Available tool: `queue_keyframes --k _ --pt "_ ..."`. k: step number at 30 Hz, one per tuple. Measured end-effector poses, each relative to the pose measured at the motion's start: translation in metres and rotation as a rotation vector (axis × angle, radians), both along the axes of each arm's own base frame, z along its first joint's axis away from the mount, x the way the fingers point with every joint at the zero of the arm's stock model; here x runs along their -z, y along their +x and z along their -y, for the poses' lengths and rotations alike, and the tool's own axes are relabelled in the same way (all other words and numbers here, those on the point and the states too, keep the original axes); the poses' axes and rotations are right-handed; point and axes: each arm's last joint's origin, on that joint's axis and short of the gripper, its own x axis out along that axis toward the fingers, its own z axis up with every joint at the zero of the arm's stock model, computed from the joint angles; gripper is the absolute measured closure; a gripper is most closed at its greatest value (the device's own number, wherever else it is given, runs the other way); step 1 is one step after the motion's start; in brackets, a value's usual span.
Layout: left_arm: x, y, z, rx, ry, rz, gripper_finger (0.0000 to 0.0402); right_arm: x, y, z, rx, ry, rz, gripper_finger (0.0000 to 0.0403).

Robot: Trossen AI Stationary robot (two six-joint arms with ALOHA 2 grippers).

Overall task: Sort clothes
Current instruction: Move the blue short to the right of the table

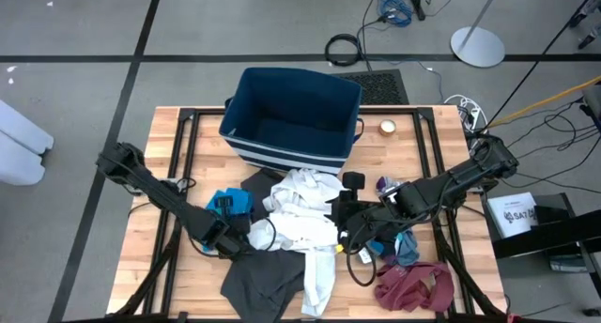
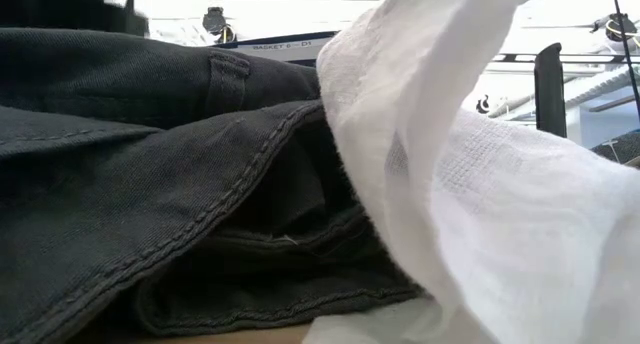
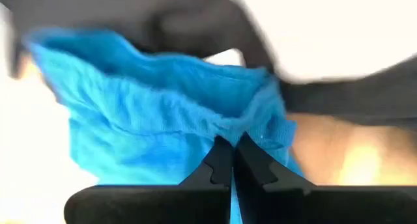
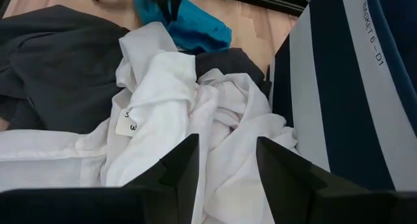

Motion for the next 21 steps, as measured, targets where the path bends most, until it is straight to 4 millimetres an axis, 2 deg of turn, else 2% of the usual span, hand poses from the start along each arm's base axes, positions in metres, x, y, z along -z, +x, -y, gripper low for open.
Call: queue_keyframes --k 6,11,15,21 --pt "-0.054 -0.009 -0.002 -0.009 0.005 0.140 0.0400 0.000 0.000 0.000 0.000 -0.003 -0.007 0.0264" --pt "-0.088 -0.019 -0.004 0.009 -0.015 0.290 0.0400 0.001 -0.001 0.000 0.001 -0.001 -0.007 0.0264" --pt "-0.106 -0.027 -0.006 0.016 -0.027 0.383 0.0401 0.001 -0.001 0.000 0.009 0.009 -0.003 0.0264" --pt "-0.123 -0.036 -0.009 0.036 -0.036 0.472 0.0401 -0.001 0.001 -0.001 0.017 0.029 0.022 0.0264"
